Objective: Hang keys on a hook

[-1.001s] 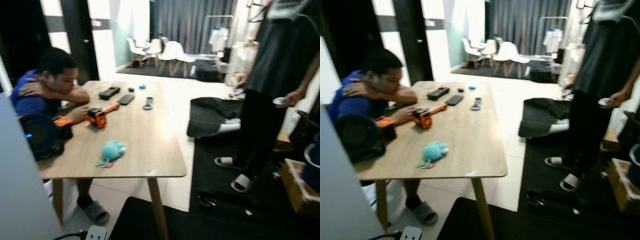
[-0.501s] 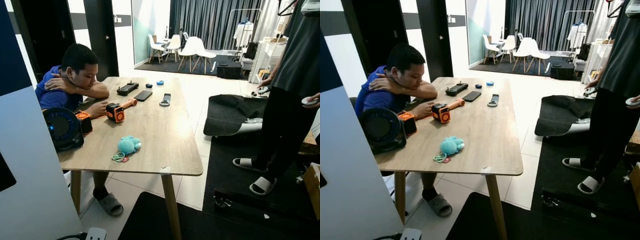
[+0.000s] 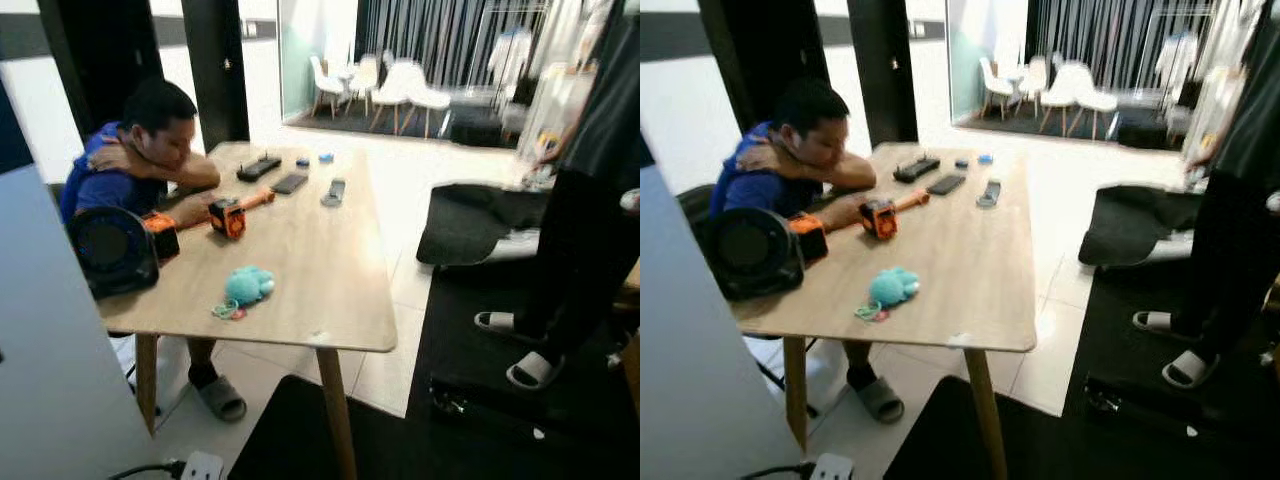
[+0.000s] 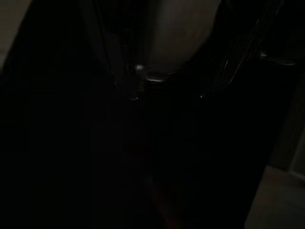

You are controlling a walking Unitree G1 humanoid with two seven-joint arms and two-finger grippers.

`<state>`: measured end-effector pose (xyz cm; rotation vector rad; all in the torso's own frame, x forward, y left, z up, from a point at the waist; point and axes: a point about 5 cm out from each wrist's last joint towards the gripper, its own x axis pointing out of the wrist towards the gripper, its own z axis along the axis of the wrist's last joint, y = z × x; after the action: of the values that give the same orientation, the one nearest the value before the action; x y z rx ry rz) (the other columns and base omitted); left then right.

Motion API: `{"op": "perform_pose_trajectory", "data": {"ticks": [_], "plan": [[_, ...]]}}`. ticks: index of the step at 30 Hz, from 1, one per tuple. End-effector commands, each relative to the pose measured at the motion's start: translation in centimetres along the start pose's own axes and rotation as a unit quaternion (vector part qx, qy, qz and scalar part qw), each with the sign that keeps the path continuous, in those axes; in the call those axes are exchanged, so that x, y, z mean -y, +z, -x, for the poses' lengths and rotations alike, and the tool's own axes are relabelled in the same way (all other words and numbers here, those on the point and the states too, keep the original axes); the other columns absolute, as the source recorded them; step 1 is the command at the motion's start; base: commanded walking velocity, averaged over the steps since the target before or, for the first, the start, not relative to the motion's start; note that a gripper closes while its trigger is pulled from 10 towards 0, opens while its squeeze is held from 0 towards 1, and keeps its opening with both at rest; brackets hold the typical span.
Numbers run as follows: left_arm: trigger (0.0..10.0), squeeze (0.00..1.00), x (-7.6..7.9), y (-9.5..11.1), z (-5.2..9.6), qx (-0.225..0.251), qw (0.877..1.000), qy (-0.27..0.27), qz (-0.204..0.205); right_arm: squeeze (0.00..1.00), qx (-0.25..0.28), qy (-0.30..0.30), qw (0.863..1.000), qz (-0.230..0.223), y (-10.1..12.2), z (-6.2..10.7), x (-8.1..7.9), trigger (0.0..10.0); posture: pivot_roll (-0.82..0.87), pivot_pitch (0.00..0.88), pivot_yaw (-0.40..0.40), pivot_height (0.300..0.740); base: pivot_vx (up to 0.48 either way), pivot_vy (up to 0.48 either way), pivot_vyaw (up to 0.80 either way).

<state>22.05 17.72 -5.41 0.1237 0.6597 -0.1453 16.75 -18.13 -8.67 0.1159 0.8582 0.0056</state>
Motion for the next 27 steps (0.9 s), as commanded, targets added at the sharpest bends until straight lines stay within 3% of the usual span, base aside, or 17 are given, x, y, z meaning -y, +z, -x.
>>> {"op": "perform_pose_trajectory", "data": {"ticks": [1, 13, 17, 27], "plan": [[10.0, 0.0, -0.42, -0.93, 0.34, -0.021, 1.0, 0.003, -0.003, 0.0, -0.012, -0.001, 1.0, -0.016, -0.96, 0.18, -0.49, 10.0, 0.07, 0.03, 0.035, 0.74, 0.0, 0.0, 0.0], [10.0, 0.0, -0.87, -0.84, 0.36, -0.024, 1.0, 0.004, -0.01, 0.0, -0.015, -0.002, 1.0, -0.023, -1.4, 0.29, -0.7, 10.0, 0.07, 0.022, 0.044, 0.74, 0.0, 0.0, 0.0], [10.0, 0.0, -0.97, -0.88, 0.35, -0.031, 0.999, 0.002, -0.031, 0.0, -0.016, -0.002, 1.0, -0.024, -1.47, 0.32, -0.69, 10.0, 0.07, 0.019, 0.044, 0.74, 0.0, -0.48, 0.0], [10.0, 0.0, -0.94, -1.17, 0.4, -0.038, 0.999, 0.007, -0.016, 0.0, -0.017, -0.007, 1.0, -0.024, -1.57, 0.41, -0.31, 10.0, 0.07, 0.009, 0.042, 0.74, 0.0, -0.048, 0.0]]}}
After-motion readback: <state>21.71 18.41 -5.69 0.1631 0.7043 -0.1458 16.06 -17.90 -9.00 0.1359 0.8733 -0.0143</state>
